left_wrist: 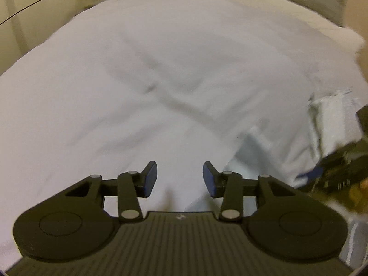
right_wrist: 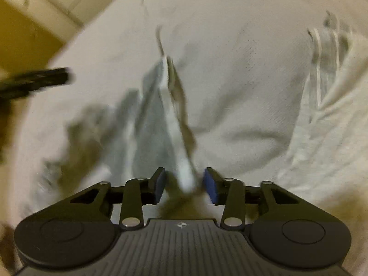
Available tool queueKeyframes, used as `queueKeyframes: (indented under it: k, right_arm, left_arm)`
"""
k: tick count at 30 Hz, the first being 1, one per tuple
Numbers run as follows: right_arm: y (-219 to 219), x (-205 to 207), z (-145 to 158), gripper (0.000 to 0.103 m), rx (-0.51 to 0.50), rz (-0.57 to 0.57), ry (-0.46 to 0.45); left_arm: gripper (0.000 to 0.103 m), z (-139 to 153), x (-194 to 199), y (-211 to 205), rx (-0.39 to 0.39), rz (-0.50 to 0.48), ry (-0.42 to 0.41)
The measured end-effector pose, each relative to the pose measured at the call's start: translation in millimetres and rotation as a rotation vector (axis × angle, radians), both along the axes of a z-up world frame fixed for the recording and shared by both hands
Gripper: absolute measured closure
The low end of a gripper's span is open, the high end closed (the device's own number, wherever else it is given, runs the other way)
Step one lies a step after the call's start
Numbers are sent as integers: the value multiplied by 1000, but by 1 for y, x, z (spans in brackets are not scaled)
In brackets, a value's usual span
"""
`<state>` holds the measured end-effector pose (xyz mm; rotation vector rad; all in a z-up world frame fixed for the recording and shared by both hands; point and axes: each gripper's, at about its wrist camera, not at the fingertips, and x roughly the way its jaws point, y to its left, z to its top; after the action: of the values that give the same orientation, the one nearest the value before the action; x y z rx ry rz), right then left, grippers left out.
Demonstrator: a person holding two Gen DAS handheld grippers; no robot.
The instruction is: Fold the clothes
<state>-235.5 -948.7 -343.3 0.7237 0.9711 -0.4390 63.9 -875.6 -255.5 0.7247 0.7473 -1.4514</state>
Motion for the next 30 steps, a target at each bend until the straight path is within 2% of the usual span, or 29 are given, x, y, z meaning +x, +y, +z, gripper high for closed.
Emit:
queueKeyframes:
  k: [3, 6, 10, 14, 16, 20, 23, 26, 30]
  right_arm:
    - [13, 1, 17, 75, -153, 4, 74]
    - [27, 6, 39, 74, -218, 33, 24]
    - [47, 36, 52, 69, -210, 168, -47]
    - [74, 80, 48, 68, -182, 379, -37]
    - [90, 103, 47, 68, -196, 474, -34]
    - [120, 138, 47, 66, -209, 608, -25]
    - [139, 161, 44, 65, -233, 688, -7]
    - [146, 184, 38, 65, -259, 732, 14]
    - [152, 209, 38, 61, -276, 795, 46]
  left_arm:
    - [65, 2, 32, 62, 39, 150, -44]
    - [62, -1, 63, 131, 105, 300, -80]
    - [62, -4, 100, 220, 202, 473, -98]
    - [62, -8, 121, 281, 230, 582, -59]
    - [58, -11, 129, 299, 225, 582, -38]
    - [55, -23, 138, 311, 245, 513, -45]
    - [55, -34, 150, 320, 217, 497, 15]
    - [56, -47, 161, 310, 185, 445, 63]
    - [62, -61, 169, 285, 163, 359, 146]
